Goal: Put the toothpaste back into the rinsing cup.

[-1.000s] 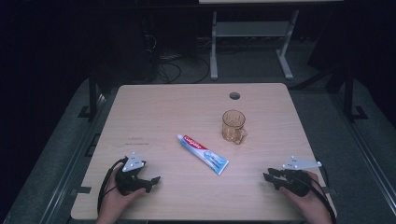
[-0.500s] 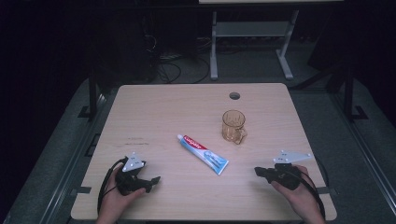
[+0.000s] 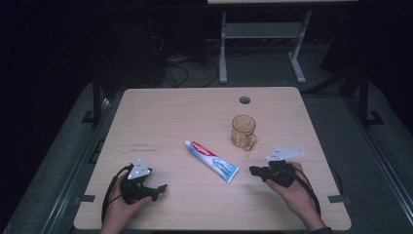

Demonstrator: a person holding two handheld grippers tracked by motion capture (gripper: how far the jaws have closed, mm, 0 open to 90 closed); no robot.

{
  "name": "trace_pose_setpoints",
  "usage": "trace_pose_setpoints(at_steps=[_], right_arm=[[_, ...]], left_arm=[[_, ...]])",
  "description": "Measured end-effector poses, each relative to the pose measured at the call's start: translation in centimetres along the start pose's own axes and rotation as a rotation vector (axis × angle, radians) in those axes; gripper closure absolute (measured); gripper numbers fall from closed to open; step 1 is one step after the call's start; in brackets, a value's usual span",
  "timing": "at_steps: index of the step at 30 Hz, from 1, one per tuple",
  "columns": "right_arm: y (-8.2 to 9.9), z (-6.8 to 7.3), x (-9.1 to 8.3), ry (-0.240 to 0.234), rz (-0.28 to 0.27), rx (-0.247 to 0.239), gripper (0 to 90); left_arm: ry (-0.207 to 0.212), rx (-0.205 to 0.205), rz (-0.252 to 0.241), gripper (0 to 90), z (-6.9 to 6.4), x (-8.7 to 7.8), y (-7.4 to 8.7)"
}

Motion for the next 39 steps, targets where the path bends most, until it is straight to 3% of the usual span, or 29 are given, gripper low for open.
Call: trace_pose_setpoints(at_steps=[17,39], right_arm=[[-3.8,1.8,3.7,-0.048,0.001,-0.055,90.0],[-7.5,2.9,7.5,-0.072,0.003,-0.068,90.0]], left_arm=[[0.002,-0.002,0.002,13.4,0.0,0.0,0.0],[0.002,-0.002,0.002,13.4,0.0,-0.1,0.0]])
Point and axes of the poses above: each handheld gripper's, and its own axes: x roughly forward along the jaws, y roughly out of its underside, z roughly to its left, the point moved 1 cm from there along x, roughly forward along the jaws, and after that the axes turned 14 degrees about y, right-handed, at the moved point
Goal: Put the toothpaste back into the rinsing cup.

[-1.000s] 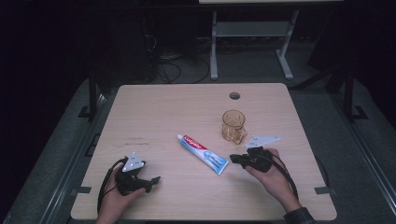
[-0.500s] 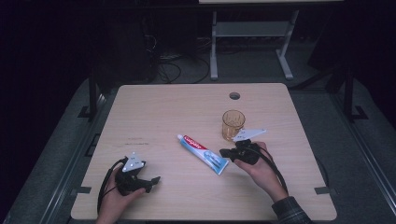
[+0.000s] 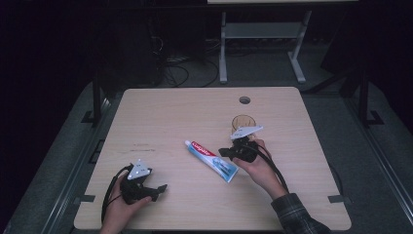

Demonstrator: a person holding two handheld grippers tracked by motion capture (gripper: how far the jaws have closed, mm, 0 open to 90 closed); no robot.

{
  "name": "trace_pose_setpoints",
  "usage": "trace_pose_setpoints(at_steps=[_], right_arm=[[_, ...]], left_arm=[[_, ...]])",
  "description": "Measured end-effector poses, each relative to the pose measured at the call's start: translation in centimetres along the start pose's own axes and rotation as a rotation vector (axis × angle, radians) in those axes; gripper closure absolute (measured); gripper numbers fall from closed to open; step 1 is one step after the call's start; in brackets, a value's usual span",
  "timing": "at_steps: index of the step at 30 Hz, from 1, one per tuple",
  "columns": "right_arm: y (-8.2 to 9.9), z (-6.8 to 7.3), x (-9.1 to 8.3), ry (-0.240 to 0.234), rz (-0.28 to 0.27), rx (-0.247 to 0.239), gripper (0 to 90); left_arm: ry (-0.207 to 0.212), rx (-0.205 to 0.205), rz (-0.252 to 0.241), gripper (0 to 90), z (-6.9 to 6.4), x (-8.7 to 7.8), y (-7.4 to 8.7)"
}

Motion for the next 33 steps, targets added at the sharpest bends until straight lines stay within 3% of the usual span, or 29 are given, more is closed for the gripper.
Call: trace_pose_setpoints(at_steps=[18,33], right_arm=[[-4.1,0.7,4.1,0.014,0.017,-0.031,90.0],[-5.8,1.7,7.6,0.035,0.066,-0.041,90.0]], left_arm=[[0.002,0.002,0.002,13.4,0.0,0.0,0.0],[0.004,0.002,-0.002,13.4,0.0,0.0,0.0]])
Point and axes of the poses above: each handheld gripper's, and its own axes: x roughly forward along the jaws, y roughly out of its underside, z roughly to its left, the point moved 1 cm from there along x, roughly forward along the jaws, and after that the axes turned 14 degrees about y, right-handed, at the moved point
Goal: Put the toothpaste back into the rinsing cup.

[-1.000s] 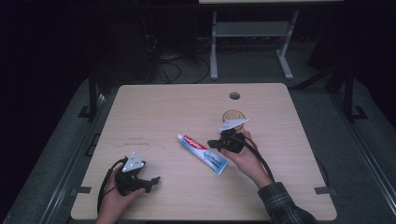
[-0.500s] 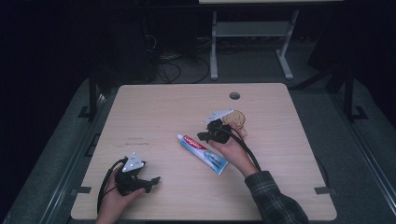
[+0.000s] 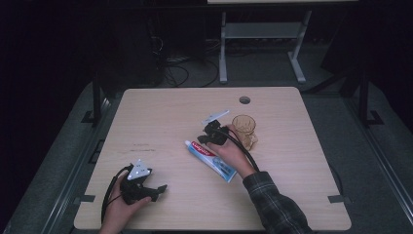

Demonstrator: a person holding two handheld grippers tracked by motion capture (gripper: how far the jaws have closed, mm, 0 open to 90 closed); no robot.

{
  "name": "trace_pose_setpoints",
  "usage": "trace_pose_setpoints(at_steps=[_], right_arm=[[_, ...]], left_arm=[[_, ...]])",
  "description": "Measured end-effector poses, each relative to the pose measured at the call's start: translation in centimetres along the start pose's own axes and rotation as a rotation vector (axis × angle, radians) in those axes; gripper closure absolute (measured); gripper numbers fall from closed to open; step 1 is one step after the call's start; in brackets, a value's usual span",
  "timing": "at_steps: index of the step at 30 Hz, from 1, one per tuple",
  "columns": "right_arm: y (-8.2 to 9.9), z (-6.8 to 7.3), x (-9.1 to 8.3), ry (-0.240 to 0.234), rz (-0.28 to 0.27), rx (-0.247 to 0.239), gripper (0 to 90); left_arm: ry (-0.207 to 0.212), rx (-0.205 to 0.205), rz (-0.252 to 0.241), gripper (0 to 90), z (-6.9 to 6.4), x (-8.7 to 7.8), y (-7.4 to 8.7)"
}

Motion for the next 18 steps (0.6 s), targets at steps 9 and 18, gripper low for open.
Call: trace_pose_setpoints(at_steps=[9,18], right_arm=[[-0.5,0.1,2.2,0.024,0.036,0.001,90.0],[-0.7,0.4,3.1,0.004,0.051,0.0,89.9]], left_arm=[[0.001,0.002,0.001,13.4,0.0,0.0,0.0],[0.002,0.002,0.001,13.4,0.0,0.0,0.0]])
Point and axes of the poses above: each handheld gripper's, and its own axes: x roughly forward along the jaws, y roughly out of its underside, z roughly to its left, the point moved 1 cm from there along x, roughly forward along the jaws, and after that the axes turned 14 degrees about y, right-handed, at the moved point
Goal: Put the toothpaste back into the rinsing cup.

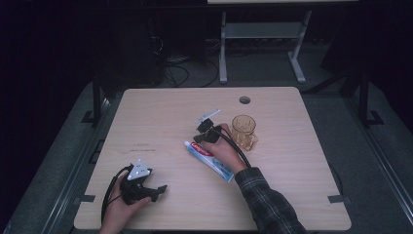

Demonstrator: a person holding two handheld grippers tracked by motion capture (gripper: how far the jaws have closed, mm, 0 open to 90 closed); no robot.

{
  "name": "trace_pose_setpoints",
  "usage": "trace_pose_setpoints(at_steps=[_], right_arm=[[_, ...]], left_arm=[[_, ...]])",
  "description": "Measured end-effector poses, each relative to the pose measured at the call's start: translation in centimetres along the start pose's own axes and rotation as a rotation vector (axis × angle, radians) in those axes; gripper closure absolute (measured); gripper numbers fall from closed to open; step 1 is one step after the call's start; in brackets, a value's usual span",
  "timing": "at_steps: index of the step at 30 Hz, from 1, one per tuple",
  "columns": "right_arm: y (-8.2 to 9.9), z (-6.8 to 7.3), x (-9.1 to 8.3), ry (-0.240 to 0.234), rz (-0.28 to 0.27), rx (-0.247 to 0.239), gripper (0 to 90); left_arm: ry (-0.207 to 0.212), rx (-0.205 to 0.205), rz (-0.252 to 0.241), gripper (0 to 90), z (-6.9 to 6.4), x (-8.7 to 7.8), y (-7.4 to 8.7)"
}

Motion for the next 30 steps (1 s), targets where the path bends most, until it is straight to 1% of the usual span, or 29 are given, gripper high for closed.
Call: trace_pose_setpoints(at_steps=[1,2,6,7,10,11,16,17,20,21,24,25,28,30], right_arm=[[-0.1,0.1,0.0,-0.005,-0.002,-0.019,89.9],[-0.1,0.3,0.1,-0.01,-0.003,-0.025,89.9],[-0.1,0.7,0.1,-0.028,0.002,-0.031,89.9],[-0.1,1.1,0.1,-0.044,0.009,-0.04,89.9],[-0.2,1.5,0.1,-0.053,0.016,-0.05,89.9],[-0.2,1.7,0.1,-0.059,0.01,-0.07,89.9],[-0.2,2.3,-0.1,-0.075,0.012,-0.074,89.9],[-0.2,2.6,-0.2,-0.083,0.004,-0.092,90.0],[-0.2,2.8,-0.4,-0.092,0.008,-0.088,89.9],[-0.1,3.0,-0.4,-0.104,0.004,-0.104,89.9],[0.0,3.3,-0.6,-0.113,0.011,-0.106,90.0],[0.1,3.4,-0.7,-0.116,0.009,-0.114,90.0],[0.1,3.6,-0.9,-0.127,0.012,-0.106,90.0],[0.3,3.8,-1.2,-0.149,0.013,-0.11,90.0]], left_arm=[[0.0,0.0,0.0,13.3,0.0,0.0,0.0],[0.0,0.0,0.0,13.4,0.0,0.0,0.0],[0.0,0.001,0.0,13.4,0.0,0.0,0.0],[0.001,0.001,0.001,13.4,0.0,0.0,0.0],[0.001,0.001,0.0,13.4,0.0,0.0,0.0],[0.001,0.001,0.0,13.4,0.0,0.0,0.0],[0.001,0.0,0.0,13.4,0.0,0.0,0.0],[0.001,0.0,0.0,13.4,0.0,0.0,0.0],[0.001,0.002,0.002,13.4,0.0,0.0,0.0],[0.001,0.002,0.002,13.4,0.0,0.0,0.0],[0.0,0.003,0.002,13.4,0.0,0.0,0.0],[0.0,0.003,0.002,13.4,0.0,0.0,0.0],[0.0,0.004,0.002,13.4,0.0,0.0,0.0],[0.001,0.002,0.0,13.4,0.0,0.0,0.0]])
Point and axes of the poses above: each handheld gripper's, and its own axes: x roughly forward along the jaws, y roughly out of its underside, z roughly to its left, the point moved 1 cm from there along x, roughly forward along the jaws, and after that the axes turned 14 degrees about y, right-handed, at the moved point
